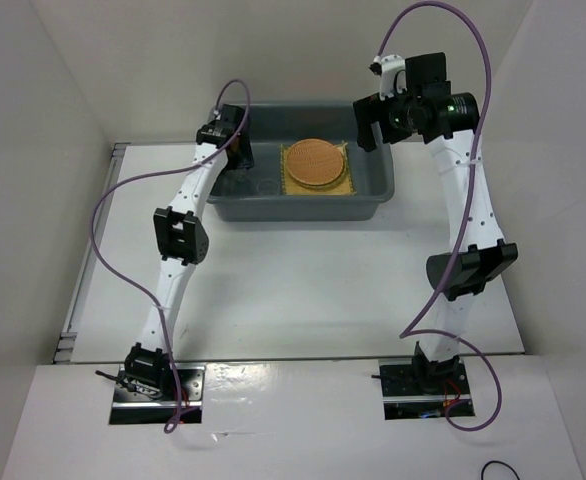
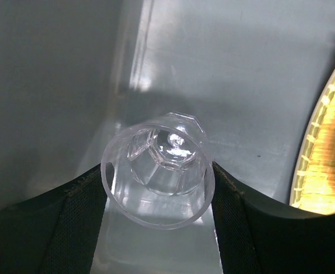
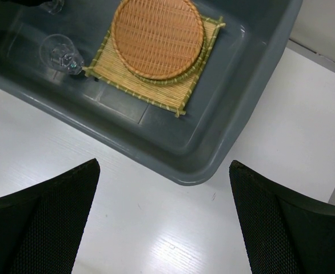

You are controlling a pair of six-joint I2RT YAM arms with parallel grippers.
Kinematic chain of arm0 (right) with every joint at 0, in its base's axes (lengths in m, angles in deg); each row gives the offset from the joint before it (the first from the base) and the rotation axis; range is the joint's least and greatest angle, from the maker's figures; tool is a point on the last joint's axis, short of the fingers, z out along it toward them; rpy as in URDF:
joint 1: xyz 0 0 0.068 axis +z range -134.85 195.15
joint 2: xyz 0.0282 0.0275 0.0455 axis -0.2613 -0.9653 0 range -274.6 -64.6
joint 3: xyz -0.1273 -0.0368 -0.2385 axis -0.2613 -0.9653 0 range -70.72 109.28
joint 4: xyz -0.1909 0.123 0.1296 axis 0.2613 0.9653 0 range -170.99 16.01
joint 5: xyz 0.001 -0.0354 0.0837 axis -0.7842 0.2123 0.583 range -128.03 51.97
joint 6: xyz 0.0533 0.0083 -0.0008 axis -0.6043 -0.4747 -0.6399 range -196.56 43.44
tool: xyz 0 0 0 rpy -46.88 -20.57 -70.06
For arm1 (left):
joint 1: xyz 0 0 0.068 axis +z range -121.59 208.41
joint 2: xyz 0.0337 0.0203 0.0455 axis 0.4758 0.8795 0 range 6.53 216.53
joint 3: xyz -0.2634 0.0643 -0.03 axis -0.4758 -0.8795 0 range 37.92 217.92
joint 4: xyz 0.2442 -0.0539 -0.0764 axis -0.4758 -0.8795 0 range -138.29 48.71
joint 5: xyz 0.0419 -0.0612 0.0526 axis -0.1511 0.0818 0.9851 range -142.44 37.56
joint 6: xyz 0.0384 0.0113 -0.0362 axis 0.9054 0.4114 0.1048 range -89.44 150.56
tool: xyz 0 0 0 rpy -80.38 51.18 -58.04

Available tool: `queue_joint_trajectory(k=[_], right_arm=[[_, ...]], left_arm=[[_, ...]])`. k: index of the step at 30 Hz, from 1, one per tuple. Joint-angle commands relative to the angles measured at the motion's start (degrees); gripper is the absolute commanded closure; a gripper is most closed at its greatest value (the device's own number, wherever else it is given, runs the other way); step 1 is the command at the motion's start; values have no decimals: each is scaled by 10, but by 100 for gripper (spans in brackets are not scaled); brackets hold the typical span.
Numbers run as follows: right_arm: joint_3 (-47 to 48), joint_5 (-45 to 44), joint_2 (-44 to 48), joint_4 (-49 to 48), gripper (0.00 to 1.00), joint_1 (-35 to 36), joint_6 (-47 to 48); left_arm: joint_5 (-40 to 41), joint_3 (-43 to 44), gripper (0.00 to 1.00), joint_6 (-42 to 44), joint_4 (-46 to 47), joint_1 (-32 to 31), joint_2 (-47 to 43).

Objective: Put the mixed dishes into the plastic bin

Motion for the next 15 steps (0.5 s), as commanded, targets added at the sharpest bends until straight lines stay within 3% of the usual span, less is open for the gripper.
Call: queue_joint_trajectory(k=[1,8,9,12,13,14,15], right_arm=[[8,-13,-5,-1,2,6,6],[23,-24,-5,-6,2,6,6],[23,-24,-5,-6,2,6,6],[38,-24,-10,-6,2,6,1],[44,-24,-10,-6,2,6,1],[45,-24,-10,-6,2,6,-4],[45,-29,-10,-6,2,6,-4]], left_arm=[[0,16,89,-5,-2,7,19],[3,43,64,-5,-8,1,1],[8,43,55,-5,-13,-6,-18],[23,62,41,-5,-13,-12,-47],[23,67,23,-5,-7,-12,-65],[23,68,12,-5,-7,-12,-72],[18,68,9,-5,-2,-12,-78]])
